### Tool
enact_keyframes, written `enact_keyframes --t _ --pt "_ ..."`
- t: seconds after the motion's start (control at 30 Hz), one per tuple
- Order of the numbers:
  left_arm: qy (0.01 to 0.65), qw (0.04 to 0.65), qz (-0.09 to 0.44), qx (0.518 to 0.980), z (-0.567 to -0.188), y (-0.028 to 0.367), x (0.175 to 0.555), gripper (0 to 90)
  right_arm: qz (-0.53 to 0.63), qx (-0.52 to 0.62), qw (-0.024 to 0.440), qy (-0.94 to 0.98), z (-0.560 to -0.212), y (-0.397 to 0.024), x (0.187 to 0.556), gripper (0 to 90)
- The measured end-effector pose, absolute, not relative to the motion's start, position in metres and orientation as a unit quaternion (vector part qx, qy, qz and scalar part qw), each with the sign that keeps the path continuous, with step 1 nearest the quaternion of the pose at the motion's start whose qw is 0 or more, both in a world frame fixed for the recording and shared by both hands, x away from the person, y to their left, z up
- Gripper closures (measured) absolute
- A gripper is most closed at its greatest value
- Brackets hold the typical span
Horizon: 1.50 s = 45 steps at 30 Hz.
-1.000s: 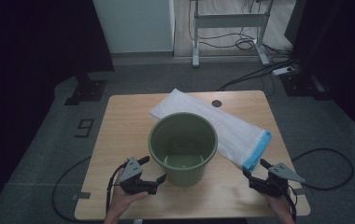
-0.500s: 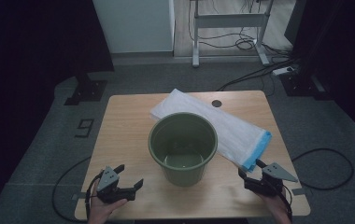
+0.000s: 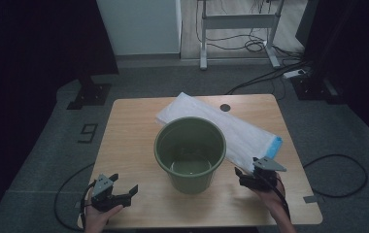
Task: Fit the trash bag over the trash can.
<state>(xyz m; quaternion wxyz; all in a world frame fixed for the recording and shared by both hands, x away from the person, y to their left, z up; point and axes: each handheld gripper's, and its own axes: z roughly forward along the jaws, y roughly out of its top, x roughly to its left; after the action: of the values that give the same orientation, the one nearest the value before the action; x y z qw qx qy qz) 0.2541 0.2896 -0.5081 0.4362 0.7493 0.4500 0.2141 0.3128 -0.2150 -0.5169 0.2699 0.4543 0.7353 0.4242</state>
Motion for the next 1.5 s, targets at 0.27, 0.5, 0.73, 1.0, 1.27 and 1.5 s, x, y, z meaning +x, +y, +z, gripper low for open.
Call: enact_keyframes --t 0.27,0.5,0.73,1.0,1.27,1.5 --pt "0.469 0.448 0.205 0.733 -0.513 0.303 0.255 7.9 0.372 0.462 0.250 0.766 -0.530 -0.187 0.353 18.8" --pt "0.470 0.437 0.206 0.739 -0.515 0.301 0.256 8.1 0.348 0.484 0.241 0.766 -0.540 -0.188 0.373 25.3" --pt "0.467 0.430 0.201 0.746 -0.519 0.296 0.256 8.4 0.321 0.497 0.246 0.767 -0.548 -0.192 0.378 46.3" --pt "0.469 0.422 0.207 0.748 -0.519 0.294 0.253 10.0 0.314 0.507 0.245 0.764 -0.543 -0.202 0.371 80.9" --pt "0.471 0.418 0.210 0.748 -0.519 0.294 0.249 10.7 0.333 0.487 0.261 0.764 -0.541 -0.235 0.328 88.4" --pt "0.471 0.413 0.210 0.751 -0.520 0.292 0.249 11.5 0.333 0.477 0.265 0.769 -0.539 -0.264 0.292 88.5"
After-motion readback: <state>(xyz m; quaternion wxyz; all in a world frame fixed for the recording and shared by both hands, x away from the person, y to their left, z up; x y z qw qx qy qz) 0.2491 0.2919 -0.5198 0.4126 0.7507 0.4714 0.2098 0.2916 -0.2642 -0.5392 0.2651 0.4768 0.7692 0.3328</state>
